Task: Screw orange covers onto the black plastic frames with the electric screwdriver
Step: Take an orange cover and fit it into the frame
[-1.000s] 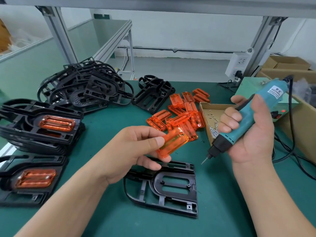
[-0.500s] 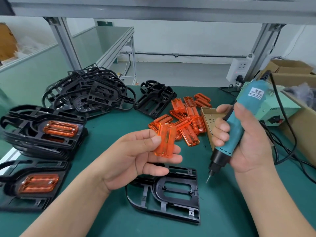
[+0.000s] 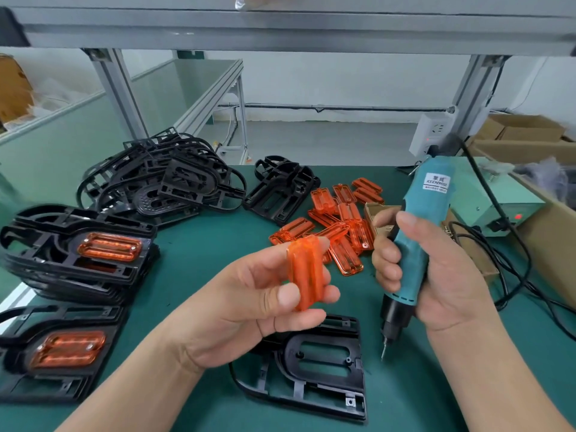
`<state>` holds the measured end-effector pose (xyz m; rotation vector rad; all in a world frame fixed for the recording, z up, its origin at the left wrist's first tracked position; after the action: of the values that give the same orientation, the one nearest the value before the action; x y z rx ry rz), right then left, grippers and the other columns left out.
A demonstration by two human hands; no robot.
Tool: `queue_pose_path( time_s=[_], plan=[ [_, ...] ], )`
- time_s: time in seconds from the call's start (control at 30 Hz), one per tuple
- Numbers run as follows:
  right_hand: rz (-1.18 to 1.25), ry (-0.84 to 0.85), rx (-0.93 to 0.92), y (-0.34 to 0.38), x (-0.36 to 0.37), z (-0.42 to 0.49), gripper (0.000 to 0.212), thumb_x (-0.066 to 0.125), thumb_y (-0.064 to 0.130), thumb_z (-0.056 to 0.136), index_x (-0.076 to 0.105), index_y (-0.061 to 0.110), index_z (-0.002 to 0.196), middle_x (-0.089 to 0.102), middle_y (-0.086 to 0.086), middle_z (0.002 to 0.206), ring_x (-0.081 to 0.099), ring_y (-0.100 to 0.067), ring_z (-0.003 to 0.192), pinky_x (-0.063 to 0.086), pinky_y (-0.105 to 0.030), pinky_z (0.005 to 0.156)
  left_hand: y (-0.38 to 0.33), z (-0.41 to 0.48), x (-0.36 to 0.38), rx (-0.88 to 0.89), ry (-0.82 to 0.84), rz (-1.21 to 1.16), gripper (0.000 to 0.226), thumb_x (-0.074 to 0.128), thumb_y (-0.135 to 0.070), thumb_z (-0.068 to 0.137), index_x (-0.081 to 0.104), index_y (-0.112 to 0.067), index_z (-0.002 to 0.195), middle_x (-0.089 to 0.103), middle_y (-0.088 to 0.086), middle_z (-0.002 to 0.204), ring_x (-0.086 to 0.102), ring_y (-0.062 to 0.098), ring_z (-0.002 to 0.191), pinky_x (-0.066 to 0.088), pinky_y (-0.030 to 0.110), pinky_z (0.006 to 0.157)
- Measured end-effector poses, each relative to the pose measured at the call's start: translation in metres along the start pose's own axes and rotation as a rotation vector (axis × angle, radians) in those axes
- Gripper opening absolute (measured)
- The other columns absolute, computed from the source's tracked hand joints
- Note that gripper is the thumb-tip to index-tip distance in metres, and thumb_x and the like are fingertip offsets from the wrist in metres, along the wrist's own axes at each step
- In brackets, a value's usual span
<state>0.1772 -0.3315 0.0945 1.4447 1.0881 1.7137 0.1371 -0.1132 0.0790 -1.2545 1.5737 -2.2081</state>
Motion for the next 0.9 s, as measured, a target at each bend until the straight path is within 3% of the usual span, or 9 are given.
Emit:
queue_pose_path(
  time_s=[0.1, 0.17, 0.3, 0.4, 0.47, 0.57, 0.77, 0.9],
  plan=[
    [0.011, -0.015, -0.008, 0.001, -0.001, 0.001, 0.020, 0.064, 0.034, 0.088, 0.069, 0.015, 0.093, 0.047, -0.003, 0.063, 0.046, -0.014, 0.045, 0.039, -0.023, 0.041, -0.002, 0.002, -0.009, 0.136, -0.243, 0.584, 0.060, 0.086, -0.019, 0.084, 0.066, -0.029, 0.140, 0.068, -0.003, 0.123, 0.065, 0.023, 0.120, 0.060, 0.039, 0.092],
    [0.016, -0.013, -0.009, 0.002, -0.002, 0.001, 0.019, 0.063, 0.033, 0.089, 0.068, 0.015, 0.093, 0.047, -0.003, 0.063, 0.046, -0.013, 0.045, 0.039, -0.023, 0.040, -0.004, 0.002, -0.008, 0.217, -0.394, 1.020, 0.059, 0.085, -0.030, 0.082, 0.065, -0.045, 0.136, 0.064, -0.007, 0.124, 0.064, 0.024, 0.118, 0.058, 0.031, 0.089],
    [-0.004, -0.001, 0.001, 0.001, -0.001, 0.000, 0.018, 0.066, 0.032, 0.088, 0.069, 0.015, 0.093, 0.049, -0.004, 0.063, 0.047, -0.014, 0.045, 0.039, -0.023, 0.041, 0.000, 0.000, -0.003, 0.223, -0.443, 1.227, 0.056, 0.081, -0.046, 0.084, 0.061, -0.050, 0.136, 0.059, -0.012, 0.124, 0.064, 0.019, 0.102, 0.054, 0.024, 0.083],
    [-0.020, 0.019, 0.009, 0.000, 0.000, 0.000, 0.021, 0.073, 0.032, 0.084, 0.070, 0.014, 0.094, 0.051, -0.005, 0.064, 0.049, -0.015, 0.046, 0.040, -0.024, 0.041, 0.000, -0.003, 0.000, 0.184, -0.445, 1.352, 0.054, 0.078, -0.048, 0.085, 0.060, -0.047, 0.136, 0.057, -0.017, 0.122, 0.063, 0.010, 0.107, 0.050, 0.016, 0.084],
    [-0.023, 0.023, 0.009, 0.000, 0.000, 0.000, 0.026, 0.075, 0.036, 0.080, 0.070, 0.014, 0.094, 0.051, -0.005, 0.064, 0.049, -0.015, 0.046, 0.041, -0.025, 0.040, 0.001, -0.003, 0.003, 0.169, -0.446, 1.392, 0.050, 0.076, -0.047, 0.086, 0.061, -0.047, 0.134, 0.058, -0.021, 0.122, 0.063, 0.006, 0.108, 0.047, 0.010, 0.078],
    [-0.027, 0.023, 0.011, 0.000, -0.001, 0.001, 0.028, 0.076, 0.037, 0.079, 0.070, 0.014, 0.095, 0.052, -0.005, 0.064, 0.049, -0.015, 0.046, 0.041, -0.025, 0.041, 0.003, -0.003, 0.006, 0.165, -0.450, 1.359, 0.049, 0.076, -0.046, 0.088, 0.059, -0.049, 0.134, 0.063, -0.025, 0.122, 0.064, 0.001, 0.112, 0.047, 0.008, 0.085],
    [-0.057, 0.010, 0.047, -0.001, -0.002, 0.001, 0.027, 0.078, 0.034, 0.078, 0.070, 0.015, 0.094, 0.052, -0.006, 0.065, 0.050, -0.016, 0.046, 0.042, -0.024, 0.042, 0.006, -0.002, -0.001, 0.069, -0.460, 1.040, 0.058, 0.082, -0.055, 0.082, 0.063, -0.050, 0.136, 0.068, -0.013, 0.123, 0.070, 0.009, 0.111, 0.054, 0.035, 0.097],
    [-0.084, 0.009, 0.065, -0.002, -0.001, 0.000, 0.016, 0.073, 0.028, 0.084, 0.071, 0.015, 0.093, 0.052, -0.006, 0.064, 0.050, -0.016, 0.046, 0.041, -0.024, 0.042, 0.008, -0.001, -0.003, 0.036, -0.424, 0.960, 0.060, 0.086, -0.055, 0.078, 0.066, -0.048, 0.134, 0.070, -0.014, 0.127, 0.071, 0.007, 0.113, 0.055, 0.028, 0.099]
  ],
)
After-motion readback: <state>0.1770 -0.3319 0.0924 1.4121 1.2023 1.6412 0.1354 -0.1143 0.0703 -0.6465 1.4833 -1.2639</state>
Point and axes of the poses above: each hand's wrist, its own z-axis towards the middle knuckle, its own x-axis out of the palm, y = z × x, the point moved 5 cm from there along z, towards the middle knuckle
